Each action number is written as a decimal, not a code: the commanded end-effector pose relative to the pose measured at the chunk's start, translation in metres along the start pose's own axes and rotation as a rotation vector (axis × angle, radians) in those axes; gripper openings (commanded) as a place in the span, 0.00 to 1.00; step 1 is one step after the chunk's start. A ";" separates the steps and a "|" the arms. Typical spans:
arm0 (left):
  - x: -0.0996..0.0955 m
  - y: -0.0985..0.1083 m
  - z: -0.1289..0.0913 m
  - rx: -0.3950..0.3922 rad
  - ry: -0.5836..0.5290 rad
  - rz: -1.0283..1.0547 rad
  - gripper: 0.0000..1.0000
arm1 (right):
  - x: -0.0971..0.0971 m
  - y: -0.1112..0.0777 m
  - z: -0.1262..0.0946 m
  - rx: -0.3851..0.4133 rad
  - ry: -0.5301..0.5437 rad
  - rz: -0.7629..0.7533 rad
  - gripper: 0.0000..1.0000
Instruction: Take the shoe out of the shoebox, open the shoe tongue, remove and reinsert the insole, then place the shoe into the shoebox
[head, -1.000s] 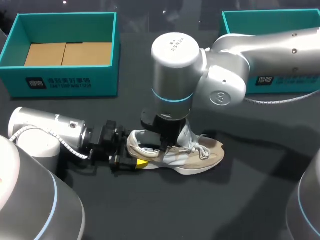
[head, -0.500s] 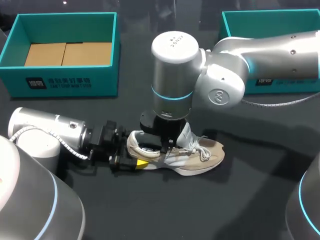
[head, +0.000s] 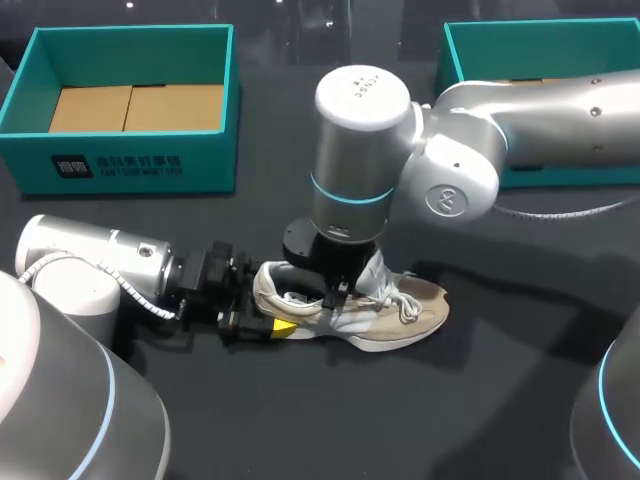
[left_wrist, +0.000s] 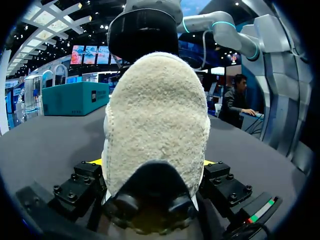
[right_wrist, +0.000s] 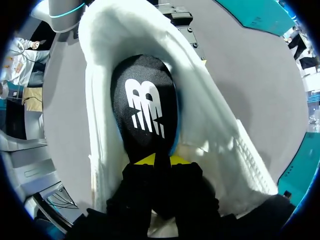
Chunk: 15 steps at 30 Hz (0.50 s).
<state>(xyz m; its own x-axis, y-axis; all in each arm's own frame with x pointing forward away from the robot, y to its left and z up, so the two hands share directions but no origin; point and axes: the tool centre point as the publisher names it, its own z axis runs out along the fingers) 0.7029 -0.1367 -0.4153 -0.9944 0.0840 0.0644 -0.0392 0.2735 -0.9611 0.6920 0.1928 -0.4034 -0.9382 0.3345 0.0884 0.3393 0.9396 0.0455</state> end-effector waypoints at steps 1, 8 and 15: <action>-0.001 0.001 0.000 0.001 -0.001 -0.001 0.00 | 0.008 -0.007 0.010 -0.047 0.003 0.003 0.00; -0.001 0.001 0.000 0.001 -0.001 -0.001 0.00 | 0.005 -0.009 0.005 -0.110 0.002 0.004 0.00; -0.001 0.001 0.000 0.001 -0.001 -0.001 0.00 | 0.003 -0.018 0.000 -0.154 0.003 0.034 0.00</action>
<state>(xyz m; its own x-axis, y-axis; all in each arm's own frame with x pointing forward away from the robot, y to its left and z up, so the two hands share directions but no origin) 0.7027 -0.1372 -0.4148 -0.9943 0.0843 0.0646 -0.0393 0.2729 -0.9612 0.6929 0.1875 -0.4019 -0.9271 0.3620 0.0969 0.3736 0.9132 0.1628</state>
